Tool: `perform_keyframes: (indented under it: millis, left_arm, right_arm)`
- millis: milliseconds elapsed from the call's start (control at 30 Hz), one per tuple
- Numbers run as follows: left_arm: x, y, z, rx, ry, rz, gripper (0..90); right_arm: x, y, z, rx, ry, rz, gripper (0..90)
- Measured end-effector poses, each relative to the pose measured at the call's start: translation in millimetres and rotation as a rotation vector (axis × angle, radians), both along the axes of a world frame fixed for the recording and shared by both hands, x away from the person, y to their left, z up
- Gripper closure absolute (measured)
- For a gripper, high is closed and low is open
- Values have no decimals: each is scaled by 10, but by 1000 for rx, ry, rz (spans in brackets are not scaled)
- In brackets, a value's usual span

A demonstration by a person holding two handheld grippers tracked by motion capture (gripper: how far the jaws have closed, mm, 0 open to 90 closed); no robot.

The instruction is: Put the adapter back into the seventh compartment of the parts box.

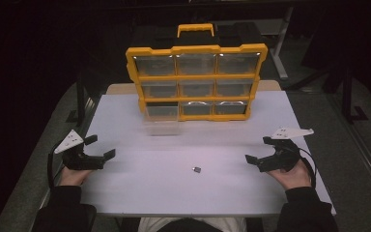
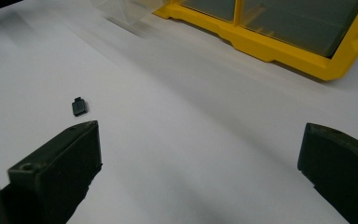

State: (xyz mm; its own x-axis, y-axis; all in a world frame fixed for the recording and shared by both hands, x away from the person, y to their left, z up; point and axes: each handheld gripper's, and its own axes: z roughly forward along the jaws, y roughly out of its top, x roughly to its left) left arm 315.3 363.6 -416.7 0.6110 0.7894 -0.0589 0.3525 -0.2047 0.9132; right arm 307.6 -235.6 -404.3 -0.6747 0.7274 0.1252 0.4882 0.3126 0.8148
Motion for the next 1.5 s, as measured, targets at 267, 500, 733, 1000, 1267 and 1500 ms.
perform_keyframes:
  millis: [267,500,733,1000,1267,1500]
  left_arm:
    - [-2,-1,-5,0,2,3,0]
    - [-1,-2,-8,5,4,2,0]
    - [0,-3,-11,6,5,1,0]
    - [-1,-4,-11,5,6,-1,0]
    - [0,-7,-14,6,8,-1,0]
    - [1,-8,-15,7,10,-4,0]
  right_arm:
    - [20,95,67,-26,-6,33,0]
    - [62,173,123,-53,2,51,0]
    - [123,305,214,-69,2,91,0]
    - [163,444,305,-100,3,131,0]
    - [176,547,359,-118,7,165,0]
    - [188,673,395,-137,6,199,0]
